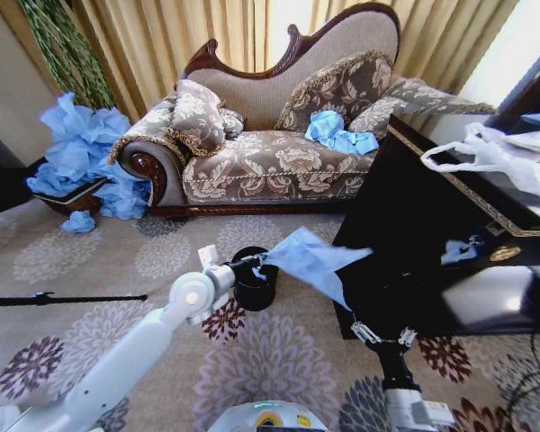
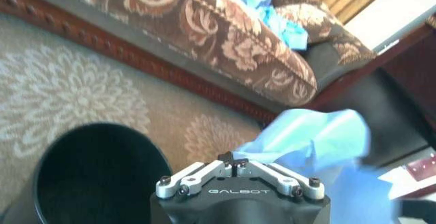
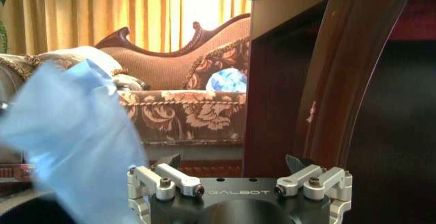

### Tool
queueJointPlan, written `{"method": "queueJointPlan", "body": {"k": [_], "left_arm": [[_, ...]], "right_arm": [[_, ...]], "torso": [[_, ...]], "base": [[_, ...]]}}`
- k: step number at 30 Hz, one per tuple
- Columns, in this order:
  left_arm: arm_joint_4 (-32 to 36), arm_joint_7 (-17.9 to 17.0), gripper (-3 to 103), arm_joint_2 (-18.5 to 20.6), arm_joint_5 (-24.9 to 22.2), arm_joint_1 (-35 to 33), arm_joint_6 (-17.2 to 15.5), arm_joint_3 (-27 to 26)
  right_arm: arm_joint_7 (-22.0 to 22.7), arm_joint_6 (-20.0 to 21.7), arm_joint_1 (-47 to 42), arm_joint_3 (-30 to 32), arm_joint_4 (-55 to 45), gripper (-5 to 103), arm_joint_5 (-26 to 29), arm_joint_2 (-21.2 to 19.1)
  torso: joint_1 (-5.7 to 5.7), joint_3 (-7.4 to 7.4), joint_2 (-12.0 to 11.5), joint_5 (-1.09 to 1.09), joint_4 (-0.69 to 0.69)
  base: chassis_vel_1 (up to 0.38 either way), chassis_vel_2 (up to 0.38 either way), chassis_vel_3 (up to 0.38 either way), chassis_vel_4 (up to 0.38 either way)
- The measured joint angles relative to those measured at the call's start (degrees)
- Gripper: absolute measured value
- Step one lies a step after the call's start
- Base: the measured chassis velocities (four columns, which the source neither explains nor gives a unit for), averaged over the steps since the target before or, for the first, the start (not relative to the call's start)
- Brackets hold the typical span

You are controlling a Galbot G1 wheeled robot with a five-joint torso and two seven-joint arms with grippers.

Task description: Place a garbage bag over the trash bin.

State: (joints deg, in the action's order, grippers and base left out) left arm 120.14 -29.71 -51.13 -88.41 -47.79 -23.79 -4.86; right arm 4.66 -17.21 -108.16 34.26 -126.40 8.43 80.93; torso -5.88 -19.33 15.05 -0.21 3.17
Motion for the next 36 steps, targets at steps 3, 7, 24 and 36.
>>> {"method": "queueJointPlan", "body": {"k": [3,7,24,36], "left_arm": [[0.44,0.00,0,1.27,-0.07,0.00,0.30,-1.37],[0.03,0.18,0,3.72,-1.59,0.94,1.00,-2.53],[-0.09,-3.01,0,7.48,-11.20,9.24,1.90,-0.65],[-3.55,-8.07,0,5.92,-18.34,13.17,2.07,2.71]], "right_arm": [[0.06,0.06,0.48,-0.58,0.51,100,0.11,-0.54],[0.04,0.06,1.34,-1.56,1.37,100,0.11,-1.07],[5.87,16.48,6.78,-8.96,-8.27,100,28.95,-8.18],[10.87,23.85,24.37,-30.26,3.48,100,35.70,-8.57]], "torso": [[0.00,0.00,0.00,0.01,0.00],[0.00,0.00,0.00,0.01,-0.01],[0.00,0.00,0.00,0.00,0.00],[-0.01,-0.01,0.00,0.00,0.00]], "base": [[0.000,0.000,0.000,0.000],[0.000,0.000,0.000,0.000],[0.000,0.000,0.000,0.000],[0.000,0.000,0.000,0.000]]}}
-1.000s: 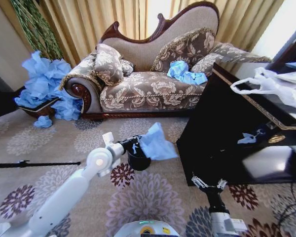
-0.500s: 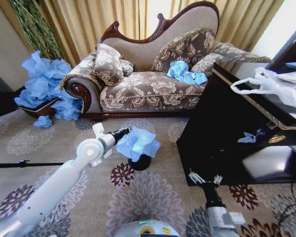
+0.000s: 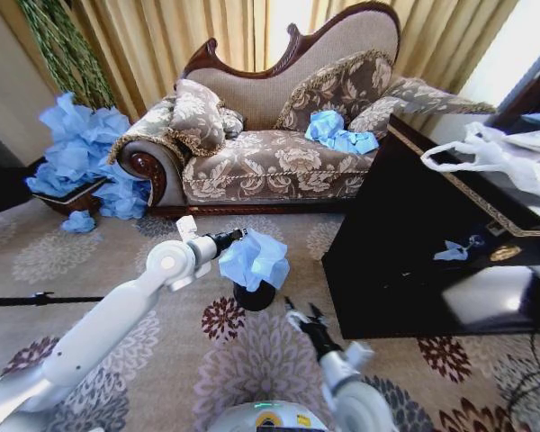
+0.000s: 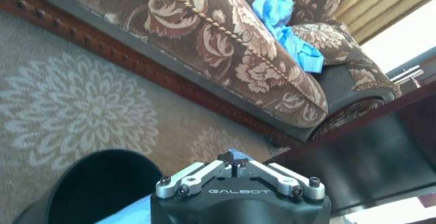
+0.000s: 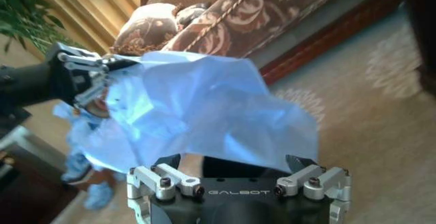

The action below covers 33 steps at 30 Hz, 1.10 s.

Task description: Place a garbage bag over the trash bin.

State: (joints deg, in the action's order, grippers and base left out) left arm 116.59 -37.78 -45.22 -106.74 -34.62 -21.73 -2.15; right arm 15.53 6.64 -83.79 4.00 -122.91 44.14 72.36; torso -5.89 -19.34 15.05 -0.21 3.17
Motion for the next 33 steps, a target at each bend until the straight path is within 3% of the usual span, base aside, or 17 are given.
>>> {"method": "queueJointPlan", "body": {"k": [5,10,16,19,21,24,27,33], "left_arm": [[0.27,-0.26,0,0.29,-0.67,-0.19,0.07,0.03],[0.69,-0.44,0,0.32,-0.92,-0.69,0.35,-0.16],[0.73,-0.44,0,0.07,-0.93,-0.71,0.54,-0.02],[0.74,-0.44,0,-0.02,-1.01,-0.66,0.63,-0.02],[0.91,-0.50,0,-0.05,-1.21,-0.68,0.73,-0.09],[1.52,-0.87,0,0.02,-1.94,-1.15,0.86,-0.70],[1.72,-1.25,0,0.17,-2.12,-1.35,0.92,-0.91],[2.14,-1.69,0,1.67,-2.78,-2.95,1.34,-2.89]], "right_arm": [[1.40,0.71,3.11,-2.26,0.79,100,2.69,1.32],[6.03,1.96,8.66,-5.56,1.66,100,5.55,4.83],[8.03,3.33,13.12,-8.12,3.06,100,7.17,8.10],[8.40,3.18,15.31,-9.13,5.06,100,5.53,9.43],[10.17,4.30,17.60,-9.89,7.18,100,1.89,10.48],[12.06,6.23,20.44,-9.98,11.66,101,-7.84,10.99],[12.29,6.28,21.04,-9.76,12.73,99,-9.56,10.92],[12.01,6.75,21.05,-8.46,11.70,73,-11.19,8.80]], "torso": [[0.00,0.00,0.00,0.00,0.00],[0.00,0.00,0.00,0.01,-0.01],[0.00,0.01,0.00,0.00,0.01],[0.00,0.01,0.00,0.01,0.00],[0.00,0.01,0.00,0.00,-0.01],[0.00,0.00,0.00,0.01,0.00],[0.00,0.00,0.00,0.01,0.00],[0.00,0.01,0.00,0.01,0.00]], "base": [[0.000,0.000,0.000,0.000],[0.000,0.000,0.000,0.000],[0.000,0.000,0.000,0.000],[0.000,0.000,0.000,0.000],[0.000,0.000,0.000,0.000],[0.000,0.000,0.000,0.000],[0.000,0.000,0.000,0.000],[0.000,0.000,0.000,0.000]]}}
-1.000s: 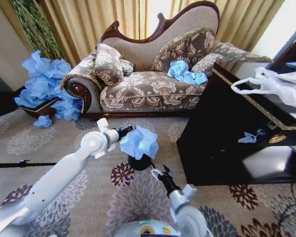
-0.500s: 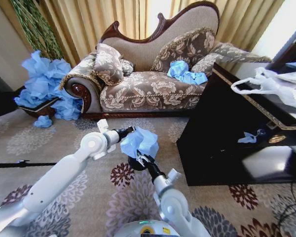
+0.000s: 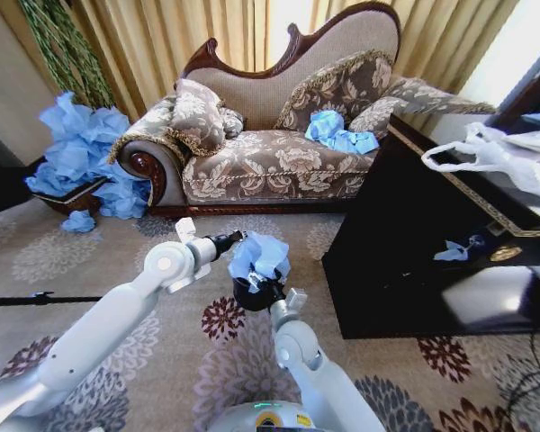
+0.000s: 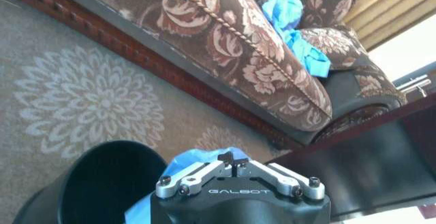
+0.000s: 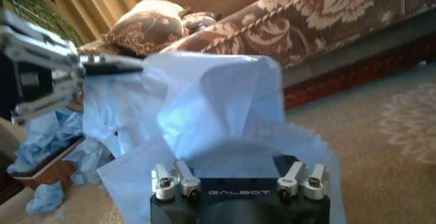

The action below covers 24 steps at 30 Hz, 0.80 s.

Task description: Place a garbage bag over the trash bin.

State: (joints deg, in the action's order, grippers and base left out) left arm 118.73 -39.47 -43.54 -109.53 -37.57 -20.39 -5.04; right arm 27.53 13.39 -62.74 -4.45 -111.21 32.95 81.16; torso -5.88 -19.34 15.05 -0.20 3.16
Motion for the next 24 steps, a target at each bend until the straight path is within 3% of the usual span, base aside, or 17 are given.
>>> {"method": "queueJointPlan", "body": {"k": [4,5,7,9,13,14,16,19,20,24], "left_arm": [[0.00,0.10,0,0.06,-0.20,-0.39,0.13,-0.42],[0.00,0.11,0,-0.10,-0.24,-0.54,0.19,-0.49],[0.02,0.12,0,-0.17,-0.25,-0.64,0.20,-0.50],[0.11,0.13,0,-0.31,-0.25,-0.93,0.22,-0.50],[0.37,0.13,0,-0.53,-0.20,-1.59,0.26,-0.50],[0.60,0.11,0,-0.63,-0.14,-2.05,0.29,-0.50],[0.73,0.10,0,-0.67,-0.12,-2.29,0.30,-0.50],[1.20,0.06,0,-0.71,-0.09,-2.89,0.37,-0.75],[1.20,0.06,0,-0.71,-0.09,-2.89,0.37,-0.75],[1.83,0.05,0,-0.51,-0.14,-3.44,0.54,-1.34]], "right_arm": [[-0.69,0.07,-0.62,0.01,-1.50,62,1.02,-1.17],[-1.19,-0.28,-0.71,-0.04,-1.76,51,1.31,-1.50],[-1.39,-0.49,-0.70,-0.05,-1.88,51,1.39,-1.57],[-2.01,-0.98,-0.63,0.01,-2.43,39,2.05,-1.75],[-2.41,-1.32,-0.47,0.21,-3.63,29,3.60,-2.15],[-2.61,-1.43,-0.46,0.33,-4.07,21,4.33,-2.41],[-2.67,-1.56,-0.45,0.41,-4.15,21,4.61,-2.50],[-2.70,-1.99,-0.19,0.51,-4.10,37,4.85,-2.71],[-2.70,-1.99,-0.19,0.51,-4.10,37,4.85,-2.71],[-2.68,-2.04,0.38,0.53,-3.18,54,4.86,-2.82]], "torso": [[0.00,0.00,0.00,0.00,0.01],[0.00,0.00,0.00,0.00,0.01],[0.00,0.00,0.00,0.00,0.01],[0.00,0.00,0.00,0.00,0.00],[0.00,0.00,0.00,0.00,0.00],[0.00,0.00,0.00,0.00,0.00],[0.00,0.00,0.00,0.00,0.00],[0.00,0.00,0.00,0.00,0.00],[0.00,0.00,0.00,0.00,0.00],[0.00,0.00,0.00,0.00,0.01]], "base": [[0.000,0.000,0.000,0.000],[0.000,0.000,0.000,0.000],[0.000,0.000,0.000,0.000],[0.000,0.000,0.000,0.000],[0.000,0.000,0.000,0.000],[0.000,0.000,0.000,0.000],[0.000,0.000,0.000,0.000],[0.000,0.000,0.000,0.000],[0.000,0.000,0.000,0.000],[0.000,0.000,0.000,0.000]]}}
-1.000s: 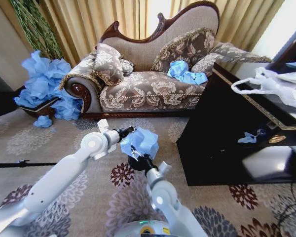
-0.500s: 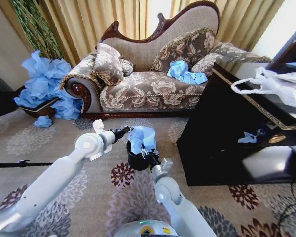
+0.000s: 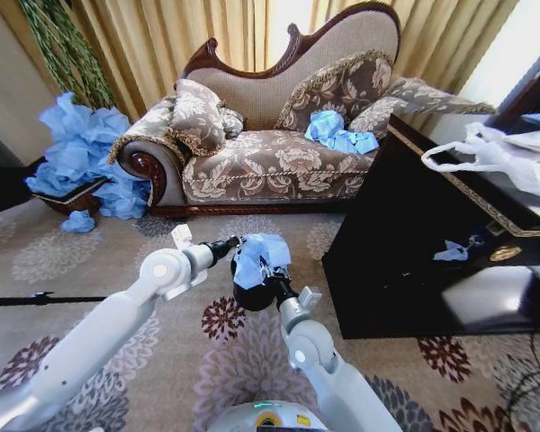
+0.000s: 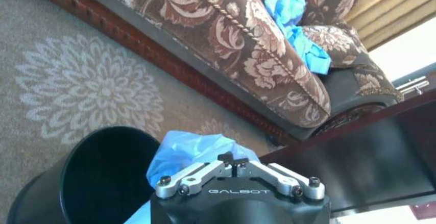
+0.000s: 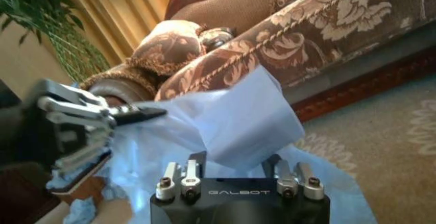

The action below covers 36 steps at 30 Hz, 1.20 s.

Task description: Place a garbage bag over the trash bin.

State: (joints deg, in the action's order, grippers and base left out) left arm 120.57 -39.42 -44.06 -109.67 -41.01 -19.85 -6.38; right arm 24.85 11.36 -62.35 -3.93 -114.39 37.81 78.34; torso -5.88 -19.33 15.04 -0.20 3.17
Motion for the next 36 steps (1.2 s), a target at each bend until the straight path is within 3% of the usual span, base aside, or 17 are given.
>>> {"method": "queueJointPlan", "body": {"k": [1,2,8,10,12,15,19,23,25,26,31,36], "left_arm": [[0.24,-0.02,0,0.16,-0.14,-0.20,0.06,-0.23],[0.69,-0.08,0,0.48,-0.53,-0.43,0.17,-0.51],[1.58,-0.32,0,1.23,-1.58,-0.64,0.54,-1.20],[1.86,-0.43,0,1.61,-2.13,-0.91,0.72,-2.01],[1.90,-0.44,0,1.72,-2.23,-1.11,0.73,-2.36],[1.87,-0.44,0,1.77,-2.34,-2.13,0.77,-3.96],[1.89,-0.49,0,1.56,-2.58,-2.60,0.85,-4.88],[3.28,-0.78,0,2.00,-3.33,-4.76,0.90,-7.61],[3.83,-0.85,0,2.18,-3.63,-5.58,0.92,-8.63],[4.87,-1.10,0,2.50,-4.31,-6.88,0.95,-10.34],[8.09,-1.60,0,3.66,-6.09,-10.93,1.03,-15.26],[13.97,-1.64,0,5.18,-7.40,-21.99,0.96,-26.14]], "right_arm": [[0.04,-0.03,0.20,0.08,0.63,54,-0.16,0.17],[0.21,-0.13,0.53,0.22,1.50,62,-0.33,0.59],[1.16,-0.36,1.47,0.34,3.72,65,-1.34,1.70],[1.87,-0.73,1.60,0.43,4.24,56,-1.75,1.69],[2.00,-0.92,1.58,0.44,4.25,56,-1.98,1.55],[2.22,-1.64,0.94,0.63,3.62,39,-3.78,0.81],[2.23,-2.00,0.66,0.70,3.55,29,-4.40,0.56],[2.43,-3.41,1.06,0.79,4.26,8,-5.95,0.87],[2.50,-3.51,1.19,0.82,4.20,8,-6.12,0.74],[2.59,-3.53,1.34,0.81,3.78,1,-6.13,0.37],[2.66,-3.52,1.51,0.43,2.04,0,-5.63,-0.53],[1.90,-3.32,1.82,-1.57,-0.54,0,-2.18,-1.81]], "torso": [[0.00,0.00,0.00,0.00,0.00],[0.00,0.00,0.00,0.00,0.00],[0.00,0.00,0.00,0.00,0.00],[0.00,0.00,0.00,0.00,0.00],[0.00,0.00,0.00,0.00,0.00],[0.00,0.00,0.00,0.00,0.00],[0.00,0.00,0.00,-0.01,0.00],[0.00,0.00,0.00,0.00,0.00],[0.00,0.00,0.00,-0.01,0.00],[0.00,0.00,0.00,-0.01,0.00],[0.00,0.00,0.00,0.00,0.01],[0.00,0.00,0.00,-0.01,-0.01]], "base": [[0.000,0.000,0.000,0.000],[0.000,0.000,0.000,0.000],[0.000,0.000,0.000,0.000],[0.000,0.000,0.000,0.000],[0.000,0.000,0.000,0.000],[0.000,0.000,0.000,0.000],[0.000,0.000,0.000,0.000],[0.000,0.000,0.000,0.000],[0.000,0.000,0.000,0.000],[0.000,0.000,0.000,0.000],[0.000,0.000,0.000,0.000],[0.000,0.000,0.000,0.000]]}}
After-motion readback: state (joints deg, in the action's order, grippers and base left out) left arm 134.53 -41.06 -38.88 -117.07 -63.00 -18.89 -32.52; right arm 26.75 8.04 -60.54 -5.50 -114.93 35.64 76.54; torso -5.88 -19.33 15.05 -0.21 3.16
